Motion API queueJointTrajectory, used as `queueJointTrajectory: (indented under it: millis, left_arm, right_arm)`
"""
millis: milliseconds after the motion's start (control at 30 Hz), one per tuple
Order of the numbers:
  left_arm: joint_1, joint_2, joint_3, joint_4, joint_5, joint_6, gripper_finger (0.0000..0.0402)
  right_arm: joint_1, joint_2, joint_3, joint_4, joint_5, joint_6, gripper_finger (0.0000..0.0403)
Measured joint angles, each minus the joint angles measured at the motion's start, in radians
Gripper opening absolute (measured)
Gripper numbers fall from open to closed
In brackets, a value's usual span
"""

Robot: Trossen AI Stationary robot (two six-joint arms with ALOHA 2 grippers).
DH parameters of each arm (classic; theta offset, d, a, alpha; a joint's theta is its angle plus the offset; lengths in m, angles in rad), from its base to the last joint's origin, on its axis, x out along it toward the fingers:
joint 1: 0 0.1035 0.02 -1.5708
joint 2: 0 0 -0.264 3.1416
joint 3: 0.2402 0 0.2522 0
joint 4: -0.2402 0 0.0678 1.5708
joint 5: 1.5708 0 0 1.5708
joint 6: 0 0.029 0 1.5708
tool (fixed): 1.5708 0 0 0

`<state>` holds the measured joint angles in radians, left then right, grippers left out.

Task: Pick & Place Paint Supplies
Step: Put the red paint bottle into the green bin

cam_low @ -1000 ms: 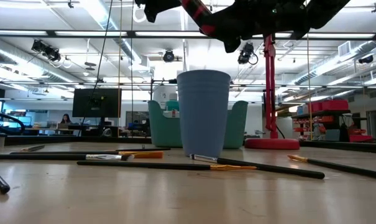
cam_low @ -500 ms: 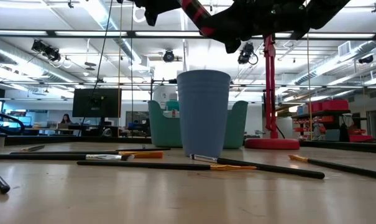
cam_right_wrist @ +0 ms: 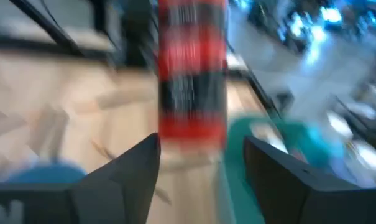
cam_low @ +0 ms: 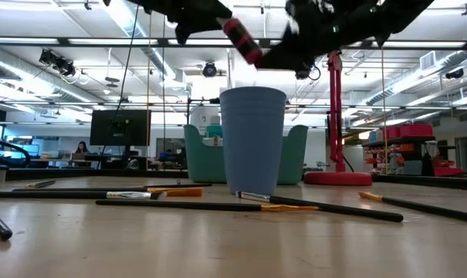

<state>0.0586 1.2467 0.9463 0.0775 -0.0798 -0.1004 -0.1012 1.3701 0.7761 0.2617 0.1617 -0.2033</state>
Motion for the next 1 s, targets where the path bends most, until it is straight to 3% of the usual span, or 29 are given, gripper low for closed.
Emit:
queueJointTrajectory:
  millis: [67,267,333,467,600,800,1000]
  left_arm:
    - [0.009,-0.004,0.000,-0.040,-0.050,-0.017,0.0129]
    - [0.090,0.002,0.000,-0.066,-0.060,-0.080,0.0130]
    - [0.127,0.025,0.002,-0.065,-0.060,-0.116,0.0129]
    - [0.231,0.114,0.021,-0.090,-0.010,-0.149,0.0130]
    - [0.309,0.249,0.118,-0.170,0.029,-0.117,0.0130]
    - [0.349,0.427,0.259,-0.313,-0.040,-0.053,0.0132]
    - [0.348,0.516,0.272,-0.317,-0.051,-0.089,0.0134]
  right_arm:
    - [-0.006,0.004,-0.004,-0.065,0.083,-0.004,0.0251]
    - [-0.016,0.003,-0.003,-0.294,0.418,-0.012,0.0269]
    - [-0.030,0.003,-0.003,-0.333,0.455,-0.010,0.0270]
    - [-0.049,0.003,-0.003,-0.331,0.394,-0.028,0.0267]
    - [-0.065,0.003,-0.003,-0.306,0.325,-0.092,0.0266]
    - [-0.071,0.003,-0.003,-0.305,0.216,-0.120,0.0266]
    - [-0.071,0.003,-0.003,-0.310,0.213,-0.120,0.0266]
